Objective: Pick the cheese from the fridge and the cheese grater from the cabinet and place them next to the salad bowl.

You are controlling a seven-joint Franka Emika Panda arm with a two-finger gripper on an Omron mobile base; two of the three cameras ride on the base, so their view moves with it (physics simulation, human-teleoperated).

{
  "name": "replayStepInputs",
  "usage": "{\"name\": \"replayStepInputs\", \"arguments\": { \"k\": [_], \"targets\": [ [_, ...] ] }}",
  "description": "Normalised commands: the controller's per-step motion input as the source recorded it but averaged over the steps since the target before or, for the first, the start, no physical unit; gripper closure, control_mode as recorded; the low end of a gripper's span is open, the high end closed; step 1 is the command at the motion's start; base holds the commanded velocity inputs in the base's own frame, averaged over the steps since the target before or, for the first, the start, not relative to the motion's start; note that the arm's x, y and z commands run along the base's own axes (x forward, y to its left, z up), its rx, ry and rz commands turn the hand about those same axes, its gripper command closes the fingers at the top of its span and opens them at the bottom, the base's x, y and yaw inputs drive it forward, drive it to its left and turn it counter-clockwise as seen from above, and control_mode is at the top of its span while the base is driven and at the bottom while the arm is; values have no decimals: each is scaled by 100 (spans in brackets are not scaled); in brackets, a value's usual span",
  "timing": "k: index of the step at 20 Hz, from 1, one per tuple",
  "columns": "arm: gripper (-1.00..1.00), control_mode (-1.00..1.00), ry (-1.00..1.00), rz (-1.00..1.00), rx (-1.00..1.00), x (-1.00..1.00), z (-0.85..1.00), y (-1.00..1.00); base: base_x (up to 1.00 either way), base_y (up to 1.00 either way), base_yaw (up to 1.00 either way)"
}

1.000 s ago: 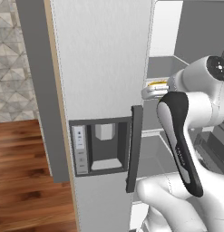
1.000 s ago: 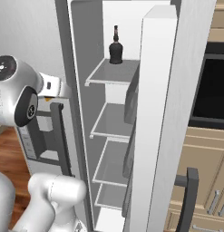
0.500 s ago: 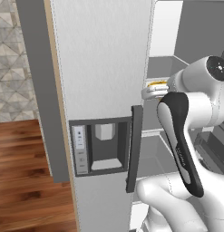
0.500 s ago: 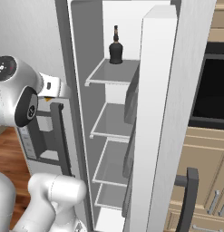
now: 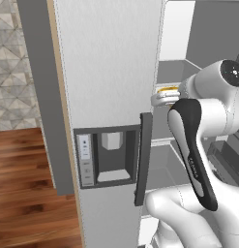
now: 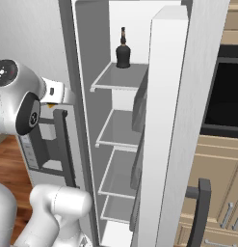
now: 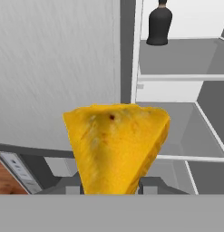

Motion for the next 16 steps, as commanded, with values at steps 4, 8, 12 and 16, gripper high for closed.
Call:
{"name": "replayStepInputs", "arguments": {
  "k": [4,8,12,16],
  "targets": [
    [100,100,0,0,0,0,0,0,0,0,0],
    [100,100,0,0,0,0,0,0,0,0,0],
    [100,100,0,0,0,0,0,0,0,0,0],
    [100,100,0,0,0,0,0,0,-21,0,0]
  ]
}}
